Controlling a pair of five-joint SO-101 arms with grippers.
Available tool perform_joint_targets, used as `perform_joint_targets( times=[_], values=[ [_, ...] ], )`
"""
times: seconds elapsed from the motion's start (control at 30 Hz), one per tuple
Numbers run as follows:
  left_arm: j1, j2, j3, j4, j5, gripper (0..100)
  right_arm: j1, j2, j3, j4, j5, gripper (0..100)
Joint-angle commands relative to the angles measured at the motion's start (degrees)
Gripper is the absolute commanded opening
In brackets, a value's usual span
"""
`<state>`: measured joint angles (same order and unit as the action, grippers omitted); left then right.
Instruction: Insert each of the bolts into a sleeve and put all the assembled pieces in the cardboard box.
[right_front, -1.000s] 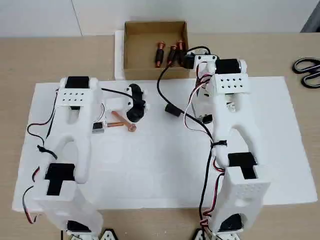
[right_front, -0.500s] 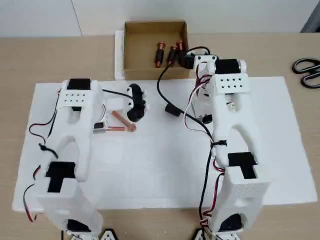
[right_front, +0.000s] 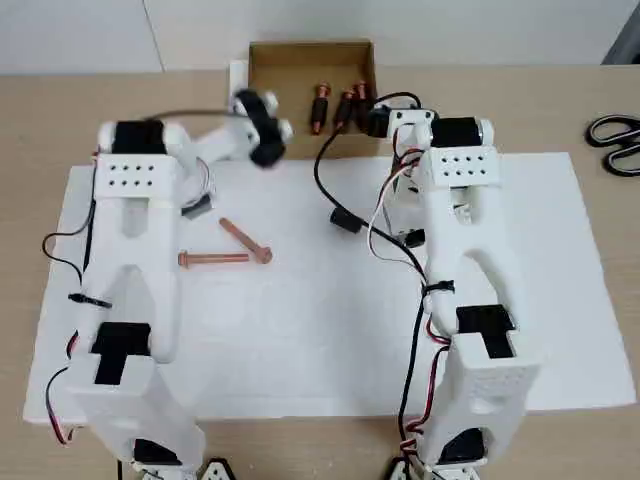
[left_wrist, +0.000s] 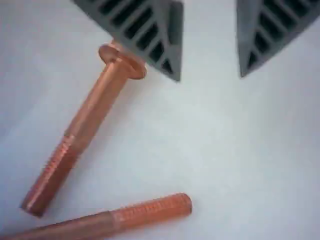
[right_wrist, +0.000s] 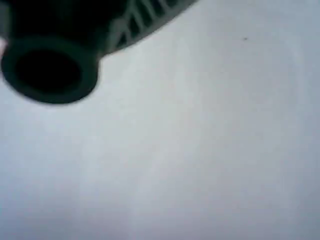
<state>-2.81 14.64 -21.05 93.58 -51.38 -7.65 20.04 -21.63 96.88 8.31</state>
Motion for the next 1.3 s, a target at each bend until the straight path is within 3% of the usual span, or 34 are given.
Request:
perform_joint_targets(
  times=[0.0, 0.2, 0.3, 0.63, 0.9, 1.27],
  values=[
    [0.26, -0.53, -8.84, 5.63, 19.25, 8, -0.04, -4.09, 0.0, 0.75, 0.26, 0.4],
    [0.35, -0.53, -11.47, 6.77, 59.08, 8, -0.04, -4.09, 0.0, 0.75, 0.18, 0.4],
    [0.0, -0.53, -11.47, 6.77, 71.47, 8, -0.04, -4.09, 0.0, 0.75, 0.18, 0.4],
    [0.35, 0.09, 0.48, 3.16, 85.01, 9, -0.04, -4.09, 0.0, 0.75, 0.18, 0.4],
    [0.35, 0.18, 9.1, -1.67, 101.01, 34, -0.04, -4.09, 0.0, 0.75, 0.18, 0.4],
    [-0.09, 0.18, 19.47, -7.38, 111.12, 35, -0.04, -4.09, 0.0, 0.75, 0.18, 0.4]
  ],
)
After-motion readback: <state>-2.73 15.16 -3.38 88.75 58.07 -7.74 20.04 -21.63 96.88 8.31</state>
